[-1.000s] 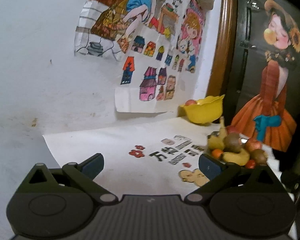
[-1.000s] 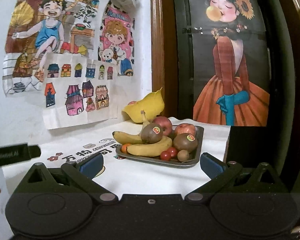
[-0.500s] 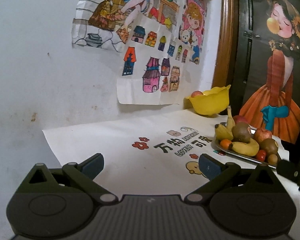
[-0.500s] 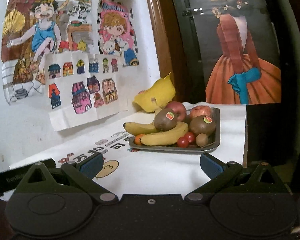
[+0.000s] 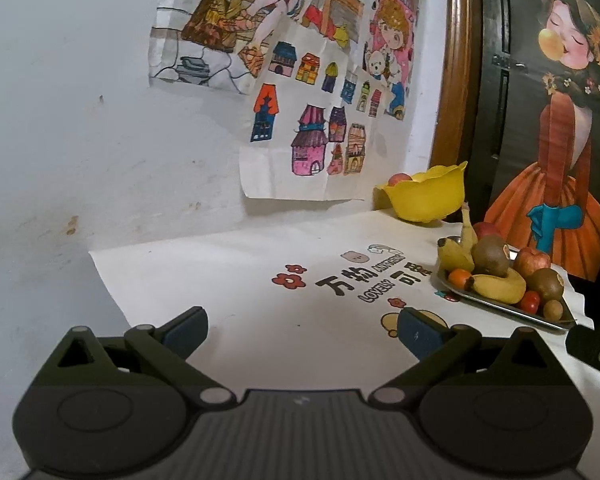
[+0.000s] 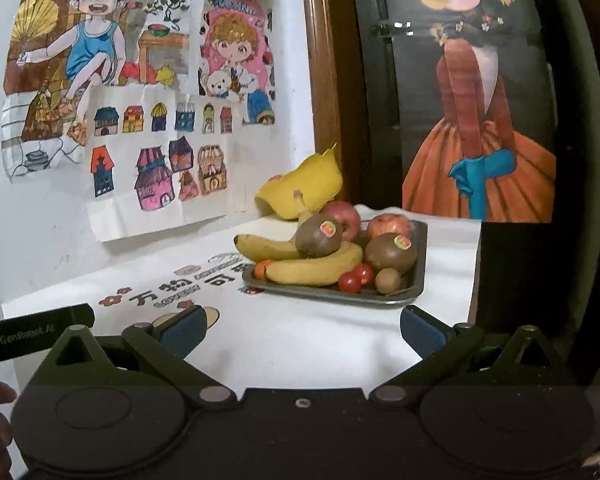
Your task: Organize fruits
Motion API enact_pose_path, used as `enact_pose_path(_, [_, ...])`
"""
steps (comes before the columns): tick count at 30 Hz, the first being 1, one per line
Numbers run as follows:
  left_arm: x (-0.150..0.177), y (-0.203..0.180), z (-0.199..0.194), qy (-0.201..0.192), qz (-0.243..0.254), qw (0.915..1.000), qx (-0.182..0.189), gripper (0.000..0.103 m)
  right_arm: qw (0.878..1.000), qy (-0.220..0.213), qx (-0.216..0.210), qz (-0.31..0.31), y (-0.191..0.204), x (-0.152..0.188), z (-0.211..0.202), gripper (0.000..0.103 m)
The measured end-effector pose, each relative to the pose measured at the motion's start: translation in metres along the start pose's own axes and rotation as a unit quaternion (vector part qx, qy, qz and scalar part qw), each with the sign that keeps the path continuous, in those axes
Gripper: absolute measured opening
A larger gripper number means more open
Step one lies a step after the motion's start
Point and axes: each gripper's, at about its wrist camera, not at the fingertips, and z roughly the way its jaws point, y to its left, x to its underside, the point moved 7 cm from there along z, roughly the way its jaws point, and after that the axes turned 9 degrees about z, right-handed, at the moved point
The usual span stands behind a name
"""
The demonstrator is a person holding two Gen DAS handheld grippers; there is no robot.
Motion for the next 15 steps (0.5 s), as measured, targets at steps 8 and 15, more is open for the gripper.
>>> enact_pose_path(8, [0.0000,-0.0026,0.0004,0.001,0.004,1.0000,0.006,0.103,1.000,0.005,0.007,0.011,-0.0040,0.0012,0.0015,0.102])
enact_pose_path(15, [0.0005,-0.0021,0.0002,0.001,0.002,1.0000,0.005,0.103,1.000,0.006,0.009,0.013,-0.0043,0.0012,0.0022,0.102])
